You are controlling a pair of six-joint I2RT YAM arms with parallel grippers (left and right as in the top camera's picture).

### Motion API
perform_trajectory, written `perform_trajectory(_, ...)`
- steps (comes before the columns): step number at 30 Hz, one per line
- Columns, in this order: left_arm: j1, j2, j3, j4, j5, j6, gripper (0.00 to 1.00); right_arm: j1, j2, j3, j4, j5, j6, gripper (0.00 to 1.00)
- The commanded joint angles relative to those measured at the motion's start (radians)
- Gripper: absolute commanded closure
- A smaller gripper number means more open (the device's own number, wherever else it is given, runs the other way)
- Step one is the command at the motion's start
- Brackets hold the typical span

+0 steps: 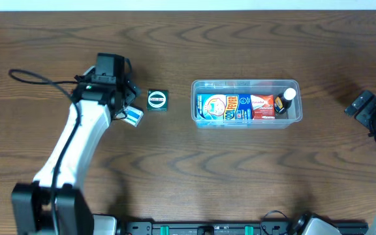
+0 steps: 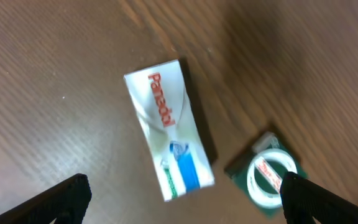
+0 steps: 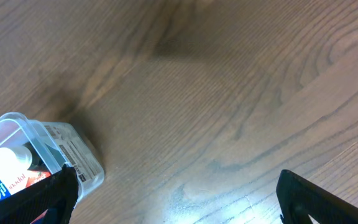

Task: Pack container
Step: 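Move the left gripper over the white Panadol box, then lower the left gripper onto the white Panadol box and grasp it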

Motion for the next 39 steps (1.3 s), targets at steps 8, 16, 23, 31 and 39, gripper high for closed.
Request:
perform_trajectory(8,0.003,0.191,0.014,0.067,-0.080,-0.135,0.02,-0.008,0.002,0.014,0.002,0.010,0.016,0.01)
perform_trajectory(16,0.003,0.249,0.014,0.079,-0.081,-0.135,0.02,-0.008,0.002,0.014,0.002,0.010,0.016,0.01)
perform_trajectory(23,0.003,0.291,0.013,0.087,-0.080,-0.135,0.02,-0.008,0.002,0.014,0.002,0.010,0.016,0.01)
perform_trajectory(31,0.008,0.320,0.013,0.109,-0.080,-0.135,0.01,-0.008,0.002,0.014,0.002,0.010,0.016,0.01)
perform_trajectory(39,0.008,0.320,0.013,0.105,-0.080,-0.134,0.21,-0.008,0.002,0.014,0.002,0.010,0.016,0.01)
